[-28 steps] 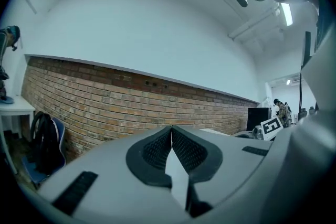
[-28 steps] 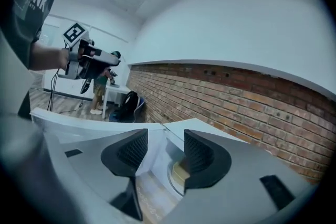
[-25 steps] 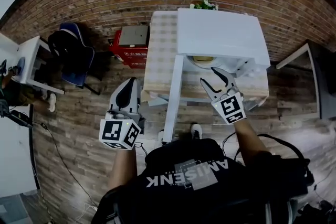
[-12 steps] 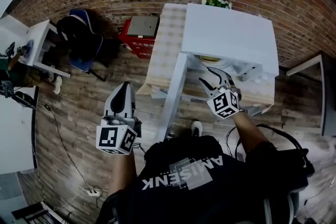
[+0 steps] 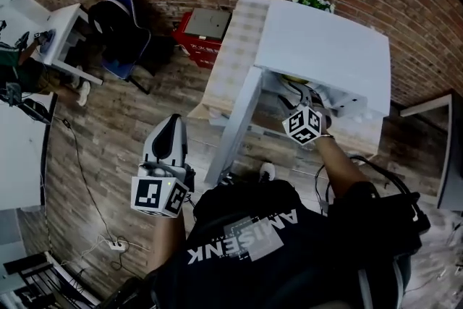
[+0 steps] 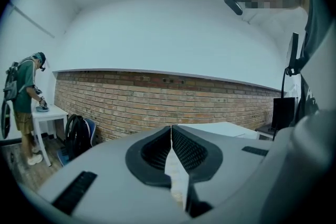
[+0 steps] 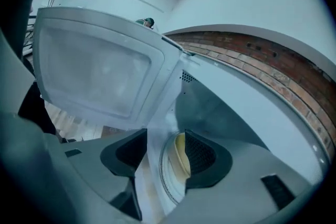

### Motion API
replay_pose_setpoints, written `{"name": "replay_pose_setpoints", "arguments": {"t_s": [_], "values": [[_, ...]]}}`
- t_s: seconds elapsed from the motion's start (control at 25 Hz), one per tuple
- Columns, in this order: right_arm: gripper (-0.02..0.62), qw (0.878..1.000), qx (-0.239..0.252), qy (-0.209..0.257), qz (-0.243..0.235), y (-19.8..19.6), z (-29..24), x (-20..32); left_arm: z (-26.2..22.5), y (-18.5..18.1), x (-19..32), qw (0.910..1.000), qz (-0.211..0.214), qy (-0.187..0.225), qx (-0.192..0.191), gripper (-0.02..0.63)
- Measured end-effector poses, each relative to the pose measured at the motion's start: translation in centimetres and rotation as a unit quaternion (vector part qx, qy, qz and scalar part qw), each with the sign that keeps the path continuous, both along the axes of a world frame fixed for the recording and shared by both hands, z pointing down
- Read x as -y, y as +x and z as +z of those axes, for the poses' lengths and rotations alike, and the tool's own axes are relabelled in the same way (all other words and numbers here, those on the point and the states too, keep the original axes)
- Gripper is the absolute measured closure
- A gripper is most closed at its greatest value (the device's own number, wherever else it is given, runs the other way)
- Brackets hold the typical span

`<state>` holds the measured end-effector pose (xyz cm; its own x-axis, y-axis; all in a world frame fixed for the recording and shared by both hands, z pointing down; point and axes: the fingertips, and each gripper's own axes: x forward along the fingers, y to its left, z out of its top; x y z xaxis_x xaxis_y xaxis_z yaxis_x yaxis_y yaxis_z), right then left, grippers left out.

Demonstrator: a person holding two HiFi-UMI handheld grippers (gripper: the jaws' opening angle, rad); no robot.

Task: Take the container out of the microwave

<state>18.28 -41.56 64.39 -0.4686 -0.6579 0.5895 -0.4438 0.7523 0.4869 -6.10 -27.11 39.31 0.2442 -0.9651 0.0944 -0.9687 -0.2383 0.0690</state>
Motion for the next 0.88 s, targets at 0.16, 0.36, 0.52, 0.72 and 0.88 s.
{"name": "replay_pose_setpoints", "arguments": {"t_s": [0.16,0.36,0.52,0.72,0.88], "values": [[0.357,1.000,-0.024,-0.009,-0.002,0.5,1.7,1.9,0.1,-0.8,-1.3,0.9994,-0.034,-0.006,0.003,0.591],[0.357,0.998,-0.057,-0.017,0.000,0.5,3.5,3.7,-0.3,-2.1,-2.6,0.9979,-0.065,-0.005,0.003,0.591],[0.359,0.996,-0.092,-0.020,0.002,0.8,5.2,4.7,-0.4,-2.5,-3.5,0.9966,-0.082,-0.004,0.008,0.591],[0.359,0.992,-0.121,-0.041,-0.002,1.3,7.0,5.3,-0.5,-2.2,-4.2,0.9962,-0.086,-0.009,0.008,0.591],[0.440,0.990,-0.136,-0.034,-0.007,1.2,7.4,5.5,-1.3,-2.2,-4.5,0.9964,-0.083,0.001,0.013,0.591]]}}
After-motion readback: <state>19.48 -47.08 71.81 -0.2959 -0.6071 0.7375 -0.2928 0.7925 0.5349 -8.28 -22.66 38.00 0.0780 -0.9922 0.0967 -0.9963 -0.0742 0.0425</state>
